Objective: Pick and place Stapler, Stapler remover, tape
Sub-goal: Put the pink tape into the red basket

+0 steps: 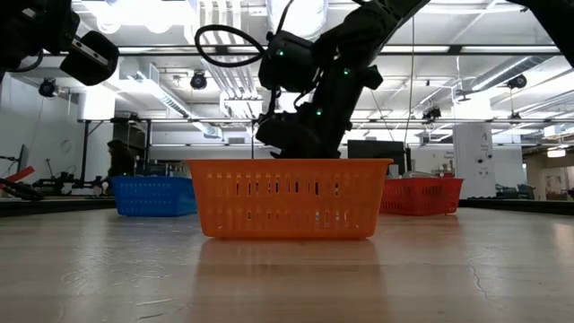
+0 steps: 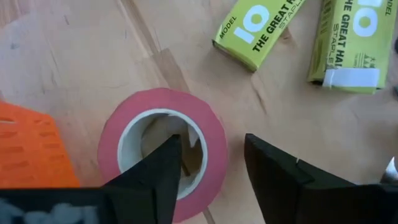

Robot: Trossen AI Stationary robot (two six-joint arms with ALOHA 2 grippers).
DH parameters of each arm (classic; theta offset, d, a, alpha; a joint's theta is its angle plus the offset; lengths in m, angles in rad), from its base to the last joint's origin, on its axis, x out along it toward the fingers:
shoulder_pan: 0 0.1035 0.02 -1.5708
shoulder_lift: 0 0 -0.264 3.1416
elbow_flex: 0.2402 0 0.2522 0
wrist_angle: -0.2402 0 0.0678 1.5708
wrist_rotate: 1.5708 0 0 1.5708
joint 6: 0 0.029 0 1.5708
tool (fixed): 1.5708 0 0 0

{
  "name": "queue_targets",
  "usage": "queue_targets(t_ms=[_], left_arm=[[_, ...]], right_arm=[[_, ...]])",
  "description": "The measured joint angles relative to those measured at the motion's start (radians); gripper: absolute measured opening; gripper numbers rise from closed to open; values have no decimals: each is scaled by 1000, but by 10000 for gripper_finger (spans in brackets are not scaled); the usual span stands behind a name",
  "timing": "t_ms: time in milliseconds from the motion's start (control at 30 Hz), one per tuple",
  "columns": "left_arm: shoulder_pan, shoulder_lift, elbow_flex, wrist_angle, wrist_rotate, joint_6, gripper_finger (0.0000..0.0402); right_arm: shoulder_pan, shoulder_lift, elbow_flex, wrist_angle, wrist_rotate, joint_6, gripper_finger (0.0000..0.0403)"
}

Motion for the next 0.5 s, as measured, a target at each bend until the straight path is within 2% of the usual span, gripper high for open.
queue_targets(t_ms=[367, 500], left_arm=[[0, 0, 0, 0, 0, 0, 39], [0, 0, 0, 0, 0, 0, 39]], right_arm=[[0, 0, 0, -2, -1, -4, 65], [0, 0, 0, -3, 1, -10, 42]])
